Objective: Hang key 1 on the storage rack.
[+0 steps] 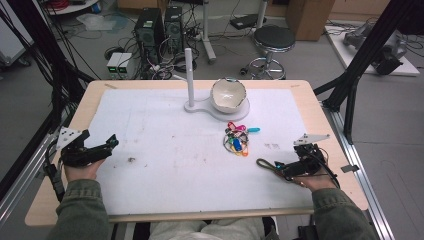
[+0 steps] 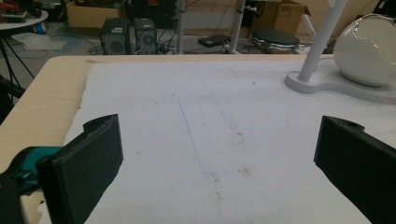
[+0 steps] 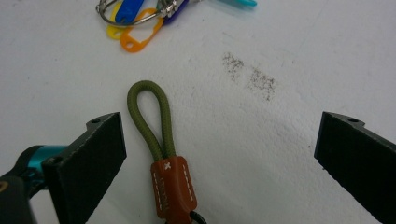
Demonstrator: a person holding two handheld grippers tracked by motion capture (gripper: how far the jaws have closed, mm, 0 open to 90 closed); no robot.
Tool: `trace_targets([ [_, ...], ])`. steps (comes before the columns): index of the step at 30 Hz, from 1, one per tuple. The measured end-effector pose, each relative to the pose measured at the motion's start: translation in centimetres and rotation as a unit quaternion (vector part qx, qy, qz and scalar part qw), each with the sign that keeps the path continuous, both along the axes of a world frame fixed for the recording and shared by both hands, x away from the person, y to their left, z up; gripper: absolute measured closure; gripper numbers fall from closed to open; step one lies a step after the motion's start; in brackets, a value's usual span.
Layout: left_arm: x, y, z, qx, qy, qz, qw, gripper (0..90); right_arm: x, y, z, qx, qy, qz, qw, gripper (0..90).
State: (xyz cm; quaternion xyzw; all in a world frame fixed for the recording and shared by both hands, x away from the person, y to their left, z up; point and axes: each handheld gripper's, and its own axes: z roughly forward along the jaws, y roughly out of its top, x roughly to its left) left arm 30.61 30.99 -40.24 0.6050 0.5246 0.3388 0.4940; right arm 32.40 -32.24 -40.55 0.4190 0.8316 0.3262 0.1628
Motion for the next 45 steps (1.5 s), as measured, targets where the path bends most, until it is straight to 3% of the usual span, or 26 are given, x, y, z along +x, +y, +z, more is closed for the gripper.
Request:
trace_targets([
  [6, 0.0, 0.0, 0.0, 0.000, 0.001, 0.000, 1.0000, 1.7, 0.1, 0.0, -0.8, -0.012, 0.038, 0.010, 0.9992, 3.8],
  [11, 0.0, 0.0, 0.0, 0.002, 0.001, 0.000, 1.0000, 1.7, 0.2, 0.1, -1.1, -0.020, 0.050, 0.013, 0.9985, 6.7],
  [12, 0.0, 0.0, 0.0, 0.002, 0.001, -0.001, 1.0000, 1.7, 0.2, 0.0, -1.0, -0.019, 0.053, 0.018, 0.9983, 13.5],
  [14, 0.0, 0.0, 0.0, 0.001, 0.001, 0.000, 1.0000, 1.7, 0.2, 0.0, -1.0, -0.019, 0.054, 0.020, 0.9982, 16.6],
  [15, 0.0, 0.0, 0.0, 0.001, 0.000, 0.000, 1.0000, 1.7, 0.2, -0.1, -1.0, -0.020, 0.059, 0.025, 0.9977, 23.5],
  [23, 0.0, -0.1, 0.0, 0.002, 0.000, -0.001, 1.0000, 1.7, 0.2, 0.2, -1.5, -0.027, 0.082, 0.047, 0.9952, 40.1],
  [28, 0.0, -0.1, 0.0, 0.003, 0.000, -0.001, 1.0000, 1.7, 0.2, 0.6, -1.6, -0.032, 0.095, 0.071, 0.9924, 60.2],
  [29, 0.0, -0.1, 0.0, 0.004, 0.001, -0.002, 1.0000, 1.7, 0.0, 0.8, -1.6, -0.041, 0.089, 0.073, 0.9925, 68.9],
  [33, 0.0, -0.1, 0.0, 0.002, -0.001, -0.001, 1.0000, 1.7, -0.1, 0.8, -1.5, -0.033, 0.097, 0.067, 0.9924, 72.6],
  [38, 0.0, -0.1, 0.0, 0.003, -0.001, -0.001, 1.0000, 1.7, -0.2, 0.9, -1.5, -0.035, 0.086, 0.067, 0.9934, 74.0],
  [45, 0.0, -0.1, 0.0, 0.002, -0.001, -0.001, 1.0000, 1.7, -0.1, 0.7, -1.3, -0.015, 0.090, 0.062, 0.9939, 74.4],
])
